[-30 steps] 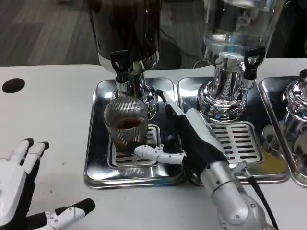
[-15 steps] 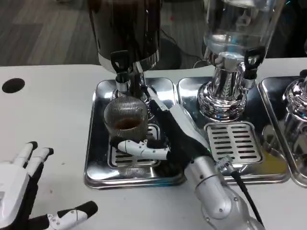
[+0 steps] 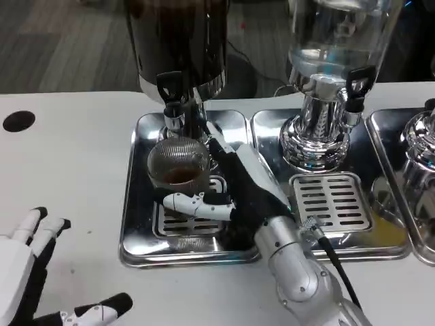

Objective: Grasp the cup under the faucet to collect the drink, then remove the cup.

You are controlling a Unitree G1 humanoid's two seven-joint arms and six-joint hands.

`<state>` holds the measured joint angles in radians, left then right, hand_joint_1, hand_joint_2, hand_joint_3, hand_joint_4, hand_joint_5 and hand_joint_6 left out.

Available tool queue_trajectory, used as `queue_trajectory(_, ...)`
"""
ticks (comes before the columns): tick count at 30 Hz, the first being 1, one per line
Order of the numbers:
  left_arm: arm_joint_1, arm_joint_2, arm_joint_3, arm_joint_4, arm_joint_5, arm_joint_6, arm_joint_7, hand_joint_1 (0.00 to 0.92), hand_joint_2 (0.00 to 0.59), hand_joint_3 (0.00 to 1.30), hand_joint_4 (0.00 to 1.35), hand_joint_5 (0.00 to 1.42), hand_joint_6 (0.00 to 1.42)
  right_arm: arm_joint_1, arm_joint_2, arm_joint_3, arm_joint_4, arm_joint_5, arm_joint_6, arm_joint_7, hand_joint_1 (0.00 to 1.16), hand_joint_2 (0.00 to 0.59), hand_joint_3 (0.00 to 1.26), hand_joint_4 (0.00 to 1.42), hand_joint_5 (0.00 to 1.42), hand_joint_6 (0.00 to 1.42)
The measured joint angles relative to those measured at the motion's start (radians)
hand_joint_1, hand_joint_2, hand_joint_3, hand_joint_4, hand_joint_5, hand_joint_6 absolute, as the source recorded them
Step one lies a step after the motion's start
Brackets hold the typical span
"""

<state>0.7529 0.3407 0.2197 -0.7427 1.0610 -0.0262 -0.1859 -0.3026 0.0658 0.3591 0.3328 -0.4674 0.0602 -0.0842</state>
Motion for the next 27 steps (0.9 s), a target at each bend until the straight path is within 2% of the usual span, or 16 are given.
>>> queue_trajectory(27, 0.035, 0.002, 0.076, -0.012, -0.046, -0.034, -0.018, 0.0, 0.059, 0.23, 0.05, 0.15, 0.46, -0.048, 0.023, 0.013, 0.095, 0.023, -0.01, -0.05, 0.62, 0.091, 0.0, 0.0, 0.0, 0.0)
